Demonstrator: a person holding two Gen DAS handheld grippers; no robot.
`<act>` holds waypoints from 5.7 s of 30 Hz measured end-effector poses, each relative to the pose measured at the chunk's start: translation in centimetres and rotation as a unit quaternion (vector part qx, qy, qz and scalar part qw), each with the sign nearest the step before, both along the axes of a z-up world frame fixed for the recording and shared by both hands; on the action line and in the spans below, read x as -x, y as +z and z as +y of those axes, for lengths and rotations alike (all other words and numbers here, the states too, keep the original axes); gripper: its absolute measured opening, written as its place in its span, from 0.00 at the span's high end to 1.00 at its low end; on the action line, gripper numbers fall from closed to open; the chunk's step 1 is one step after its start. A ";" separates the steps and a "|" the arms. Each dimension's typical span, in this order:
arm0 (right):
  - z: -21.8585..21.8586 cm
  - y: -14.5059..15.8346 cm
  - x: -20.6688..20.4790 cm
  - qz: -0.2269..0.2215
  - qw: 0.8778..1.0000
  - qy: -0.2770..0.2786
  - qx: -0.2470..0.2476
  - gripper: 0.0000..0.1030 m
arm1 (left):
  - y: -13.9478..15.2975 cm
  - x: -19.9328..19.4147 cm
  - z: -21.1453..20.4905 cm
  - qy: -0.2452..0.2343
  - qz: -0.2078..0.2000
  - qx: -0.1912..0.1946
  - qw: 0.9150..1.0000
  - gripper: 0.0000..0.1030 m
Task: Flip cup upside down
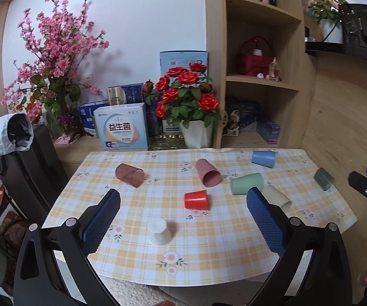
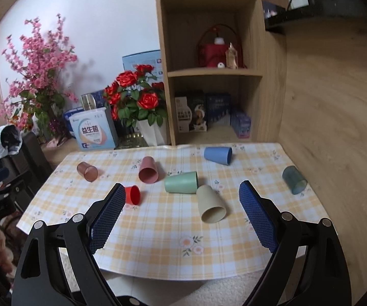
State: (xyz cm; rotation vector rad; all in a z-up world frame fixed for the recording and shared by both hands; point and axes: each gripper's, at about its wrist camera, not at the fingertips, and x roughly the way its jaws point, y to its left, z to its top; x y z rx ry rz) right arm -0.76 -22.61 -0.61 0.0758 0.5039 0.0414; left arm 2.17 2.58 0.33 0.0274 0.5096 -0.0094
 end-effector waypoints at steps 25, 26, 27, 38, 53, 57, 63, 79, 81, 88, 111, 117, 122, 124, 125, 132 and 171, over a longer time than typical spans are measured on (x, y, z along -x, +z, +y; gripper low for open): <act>0.3 -0.3 1.2 -0.013 1.000 -0.014 0.006 0.15 | -0.1 2.6 -1.2 -0.004 -0.031 -0.011 0.999 0.06; 0.3 -0.3 1.2 -0.014 1.000 -0.014 0.007 0.15 | 0.0 2.7 -1.1 -0.005 -0.032 -0.010 0.999 0.06; 0.3 -0.3 1.2 -0.014 1.000 -0.013 0.007 0.15 | 0.0 2.7 -1.1 -0.006 -0.032 -0.009 0.999 0.06; 0.3 -0.4 1.2 -0.010 1.000 -0.013 0.005 0.15 | -0.1 2.6 -0.8 -0.014 -0.025 0.000 1.000 0.06; 0.3 -0.6 1.2 -0.004 1.000 -0.013 0.002 0.15 | -0.5 2.5 -1.2 -0.055 -0.016 0.012 0.998 0.06; 0.3 -0.6 1.2 -0.004 1.000 -0.013 0.001 0.15 | -0.6 2.4 -1.2 -0.053 -0.014 0.014 0.998 0.06; 0.3 -0.6 1.2 -0.004 1.000 -0.013 0.002 0.15 | -0.8 2.4 -1.1 -0.026 -0.012 0.002 1.000 0.06; 0.5 -0.9 1.3 -0.001 1.000 -0.013 0.003 0.15 | -0.7 2.6 -0.5 -0.016 -0.020 0.009 1.000 0.06; 0.6 -0.9 1.3 -0.001 1.000 -0.013 0.003 0.15 | -0.7 2.6 -0.5 -0.016 -0.022 0.010 1.000 0.06; 0.6 -0.9 1.3 -0.003 1.000 -0.012 0.001 0.15 | -0.6 2.8 -0.6 -0.020 -0.025 0.008 0.999 0.06; 0.8 -0.9 1.4 0.000 1.000 -0.010 0.001 0.15 | -0.7 2.8 -0.6 -0.021 -0.021 0.008 1.000 0.06; 0.9 -0.9 1.5 0.001 1.000 -0.010 0.000 0.15 | -0.9 2.7 -0.6 -0.021 -0.018 0.007 1.000 0.06; 0.9 -1.0 1.5 0.003 1.000 -0.009 0.000 0.15 | -1.1 2.7 -0.5 -0.021 -0.016 0.008 1.000 0.06; 0.9 -1.1 1.5 0.003 1.000 -0.009 0.000 0.15 | -1.1 2.7 -0.5 -0.021 -0.015 0.008 1.000 0.06; 0.8 -1.1 1.4 0.004 1.000 -0.009 0.000 0.15 | -1.2 2.7 -0.5 -0.021 -0.015 0.008 1.000 0.06; 0.8 -1.2 1.3 0.005 1.000 -0.009 -0.001 0.15 | -1.1 2.7 -0.5 -0.021 -0.015 0.008 1.000 0.06; 1.1 -1.6 1.3 0.013 1.000 -0.005 -0.001 0.15 | -0.9 3.3 -0.6 0.000 -0.025 0.002 1.000 0.06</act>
